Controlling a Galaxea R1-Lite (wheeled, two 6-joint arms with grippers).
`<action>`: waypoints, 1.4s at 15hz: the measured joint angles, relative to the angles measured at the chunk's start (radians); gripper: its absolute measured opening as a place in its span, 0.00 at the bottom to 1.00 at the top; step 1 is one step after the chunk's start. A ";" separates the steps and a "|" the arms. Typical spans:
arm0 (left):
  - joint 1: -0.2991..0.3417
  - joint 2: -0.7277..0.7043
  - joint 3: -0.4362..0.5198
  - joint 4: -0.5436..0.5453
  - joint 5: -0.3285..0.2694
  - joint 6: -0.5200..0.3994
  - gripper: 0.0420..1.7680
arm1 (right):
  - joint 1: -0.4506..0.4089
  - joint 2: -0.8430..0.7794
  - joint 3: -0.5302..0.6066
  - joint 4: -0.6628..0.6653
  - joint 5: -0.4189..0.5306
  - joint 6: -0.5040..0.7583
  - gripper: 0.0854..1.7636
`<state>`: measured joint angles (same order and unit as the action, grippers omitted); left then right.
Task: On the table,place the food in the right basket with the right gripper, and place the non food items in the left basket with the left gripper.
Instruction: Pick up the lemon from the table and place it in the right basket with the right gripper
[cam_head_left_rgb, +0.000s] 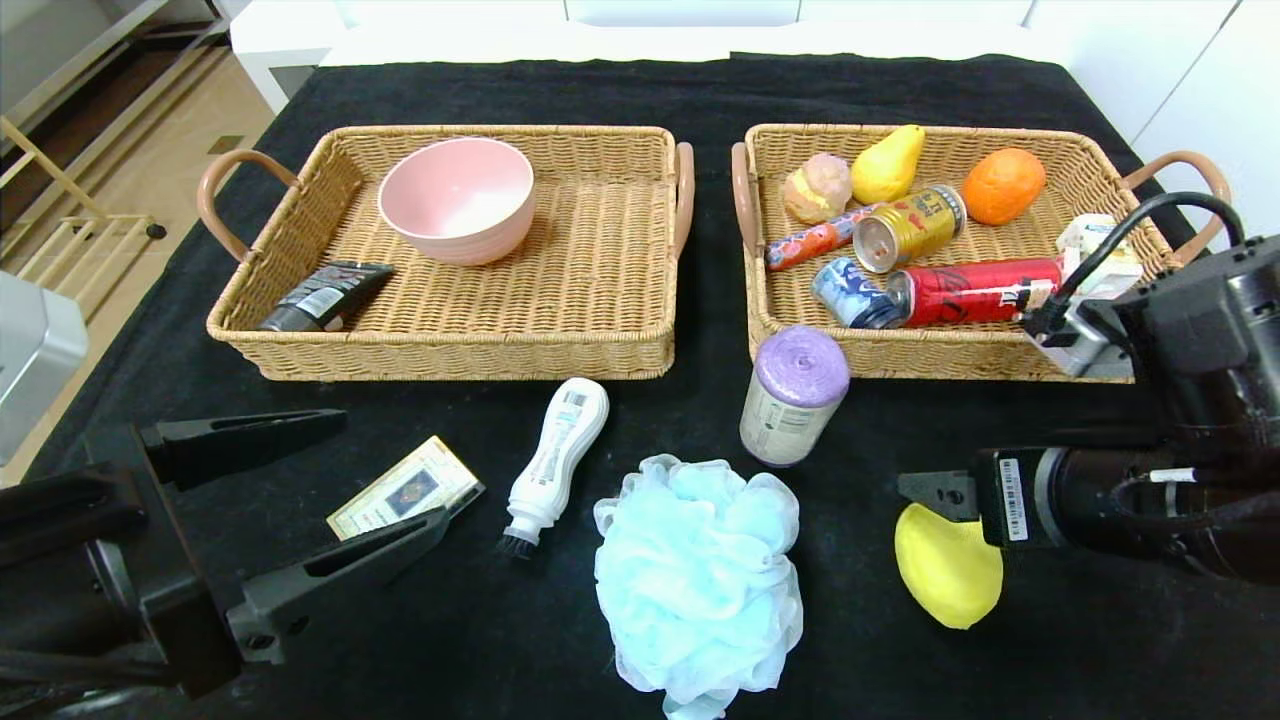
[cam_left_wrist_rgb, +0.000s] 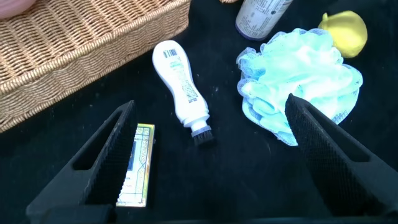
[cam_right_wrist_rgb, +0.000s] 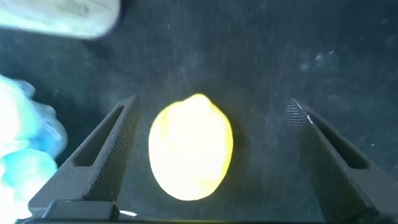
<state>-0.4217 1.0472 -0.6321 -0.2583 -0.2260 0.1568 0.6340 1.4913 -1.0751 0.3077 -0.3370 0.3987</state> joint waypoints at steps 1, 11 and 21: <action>0.000 0.000 0.000 0.000 0.000 0.000 0.97 | 0.003 0.004 0.002 0.019 0.001 0.001 0.96; 0.000 -0.002 -0.001 -0.001 -0.001 0.000 0.97 | 0.020 0.047 0.023 0.025 0.024 0.039 0.96; 0.008 -0.007 -0.003 0.000 -0.001 0.003 0.97 | 0.021 0.084 0.016 0.023 0.023 0.040 0.97</action>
<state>-0.4136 1.0404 -0.6349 -0.2587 -0.2270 0.1596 0.6547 1.5751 -1.0594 0.3309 -0.3140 0.4391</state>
